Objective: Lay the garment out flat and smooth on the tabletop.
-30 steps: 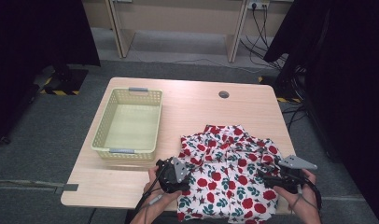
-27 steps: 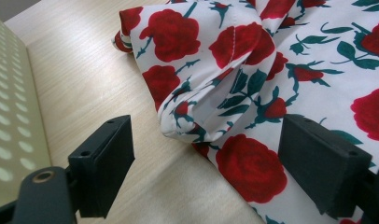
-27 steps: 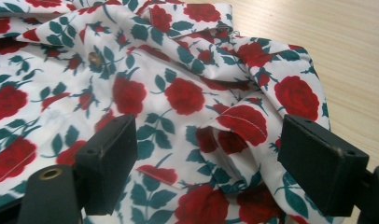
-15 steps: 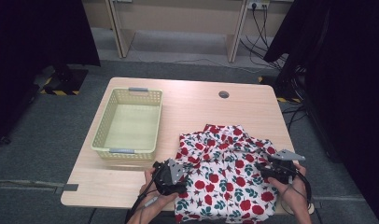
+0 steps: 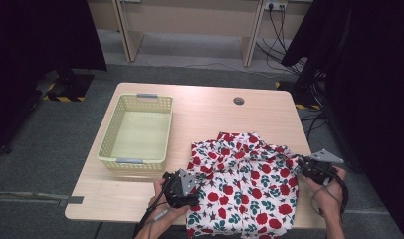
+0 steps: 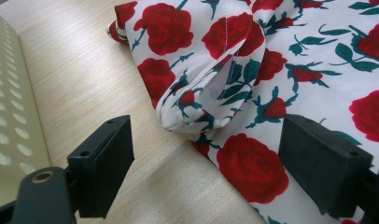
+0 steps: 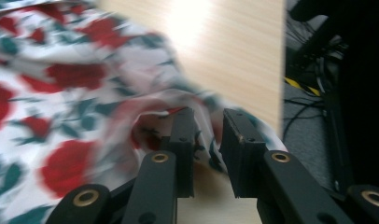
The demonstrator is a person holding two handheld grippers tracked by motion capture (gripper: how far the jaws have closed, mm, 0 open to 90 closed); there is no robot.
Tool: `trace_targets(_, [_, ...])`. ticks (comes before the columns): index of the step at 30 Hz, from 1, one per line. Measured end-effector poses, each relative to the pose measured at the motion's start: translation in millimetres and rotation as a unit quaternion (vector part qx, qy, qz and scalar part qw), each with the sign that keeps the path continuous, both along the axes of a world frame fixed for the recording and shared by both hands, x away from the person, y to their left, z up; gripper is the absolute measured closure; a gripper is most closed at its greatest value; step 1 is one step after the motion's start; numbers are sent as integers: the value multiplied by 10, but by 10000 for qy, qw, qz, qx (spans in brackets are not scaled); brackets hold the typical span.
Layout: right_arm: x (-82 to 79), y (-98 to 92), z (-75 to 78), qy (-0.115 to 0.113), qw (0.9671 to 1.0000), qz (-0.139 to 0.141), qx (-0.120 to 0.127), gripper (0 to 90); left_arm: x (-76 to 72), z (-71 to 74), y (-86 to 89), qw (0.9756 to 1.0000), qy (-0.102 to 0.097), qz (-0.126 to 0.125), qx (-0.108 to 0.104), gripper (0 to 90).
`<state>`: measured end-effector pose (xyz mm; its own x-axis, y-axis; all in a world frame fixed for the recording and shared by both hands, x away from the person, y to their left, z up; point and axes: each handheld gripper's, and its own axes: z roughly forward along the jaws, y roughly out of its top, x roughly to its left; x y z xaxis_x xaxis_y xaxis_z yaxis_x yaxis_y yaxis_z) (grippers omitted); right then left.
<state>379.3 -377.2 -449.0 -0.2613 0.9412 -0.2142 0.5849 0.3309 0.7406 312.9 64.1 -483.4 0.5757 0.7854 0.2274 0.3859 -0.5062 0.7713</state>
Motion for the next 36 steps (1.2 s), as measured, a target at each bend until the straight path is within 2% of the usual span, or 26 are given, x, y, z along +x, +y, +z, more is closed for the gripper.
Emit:
trace_targets(2, [33,-67,20,-4,9999,-108,-118,731,-2,1,0,10000,-5,-7,18,173])
trace_targets(5, [68,-135,23,12,9998,-168,-45,678,-6,0,-5,10000,-31,-7,28,173])
trace_targets(10, [2,-111,106,-130,9993,-59,344,565,2,1,2,10000,12,-5,-4,173])
trace_targets(13, [-14,-98,194,-201,9969,-7,756,496,5,2,5,10000,44,-4,-27,173])
trace_targets(16, [-16,-81,294,-278,9950,55,956,432,5,2,4,10000,42,-4,-28,173])
trace_targets(19, [-3,-37,343,-256,9928,147,1159,387,9,2,7,10000,63,0,-49,173])
trace_targets(22, [46,64,312,-134,9939,318,1051,321,7,2,5,10000,50,-2,-36,173])
trace_targets(24, [98,141,254,-4,9933,364,1098,290,7,2,5,10000,49,-3,-35,173])
trace_targets(29, [241,269,165,183,9933,381,1071,278,8,2,7,10000,57,-3,-40,173])
trace_targets(33, [380,360,89,473,9946,434,811,310,7,2,6,10000,50,-3,-36,173])
trace_targets(35, [446,394,32,601,9952,464,611,373,6,2,5,10000,45,-4,-30,173])
trace_targets(36, [477,404,3,641,9955,475,519,447,6,2,5,10000,46,-4,-30,173])
